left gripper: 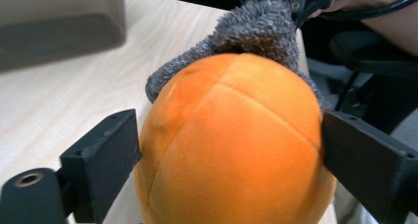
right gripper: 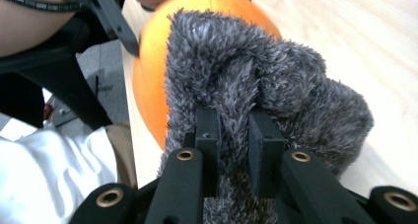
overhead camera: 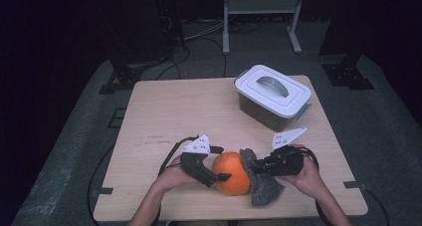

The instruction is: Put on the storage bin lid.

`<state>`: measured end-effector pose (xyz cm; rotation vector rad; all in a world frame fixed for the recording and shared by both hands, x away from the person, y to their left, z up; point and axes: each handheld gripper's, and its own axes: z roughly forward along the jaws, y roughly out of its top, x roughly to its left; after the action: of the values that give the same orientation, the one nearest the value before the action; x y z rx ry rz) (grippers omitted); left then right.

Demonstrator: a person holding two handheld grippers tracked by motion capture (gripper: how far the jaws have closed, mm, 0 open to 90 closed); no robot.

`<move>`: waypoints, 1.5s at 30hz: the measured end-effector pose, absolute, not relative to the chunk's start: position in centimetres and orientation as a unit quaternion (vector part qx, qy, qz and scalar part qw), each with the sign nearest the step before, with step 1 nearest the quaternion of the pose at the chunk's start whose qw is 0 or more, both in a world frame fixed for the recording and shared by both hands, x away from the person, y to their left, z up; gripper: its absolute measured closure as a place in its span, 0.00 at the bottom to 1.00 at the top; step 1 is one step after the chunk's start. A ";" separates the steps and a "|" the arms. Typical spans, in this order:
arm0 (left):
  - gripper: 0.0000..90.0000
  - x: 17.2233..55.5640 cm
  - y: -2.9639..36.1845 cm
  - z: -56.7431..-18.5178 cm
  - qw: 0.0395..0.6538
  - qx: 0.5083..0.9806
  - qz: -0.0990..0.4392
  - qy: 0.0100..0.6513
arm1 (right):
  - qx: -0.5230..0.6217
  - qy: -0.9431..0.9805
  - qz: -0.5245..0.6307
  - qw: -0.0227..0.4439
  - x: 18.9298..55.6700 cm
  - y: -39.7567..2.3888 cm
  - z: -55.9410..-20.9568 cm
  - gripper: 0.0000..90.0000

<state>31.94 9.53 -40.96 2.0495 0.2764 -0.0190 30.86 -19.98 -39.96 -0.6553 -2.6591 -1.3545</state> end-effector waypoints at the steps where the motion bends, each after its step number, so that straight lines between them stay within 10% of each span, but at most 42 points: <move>1: 0.09 32.0 9.6 -41.1 0.515 0.850 -0.015 0.115 | -0.214 -0.872 -0.438 0.049 30.9 -20.0 -40.2 0.86; 9: 0.38 31.4 10.3 -40.0 0.510 0.855 0.013 0.097 | -0.219 -0.872 -0.434 0.052 31.1 -20.8 -39.8 0.86; 19: 0.38 29.7 7.8 -38.9 0.481 0.868 0.081 0.086 | -0.200 -0.840 -0.504 0.001 29.9 -19.5 -36.6 0.85; 31: 0.10 31.1 8.7 -40.6 0.498 0.860 0.027 0.105 | -0.204 -0.854 -0.478 0.015 30.2 -19.6 -38.0 0.86; 45: 0.43 31.1 9.5 -40.5 0.518 0.848 0.041 0.102 | -0.224 -0.856 -0.466 0.022 30.8 -21.7 -38.4 0.86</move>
<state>31.15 9.50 -40.50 2.0358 0.2447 0.0986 30.77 -21.66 -38.44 -0.6956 -2.6516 -1.4433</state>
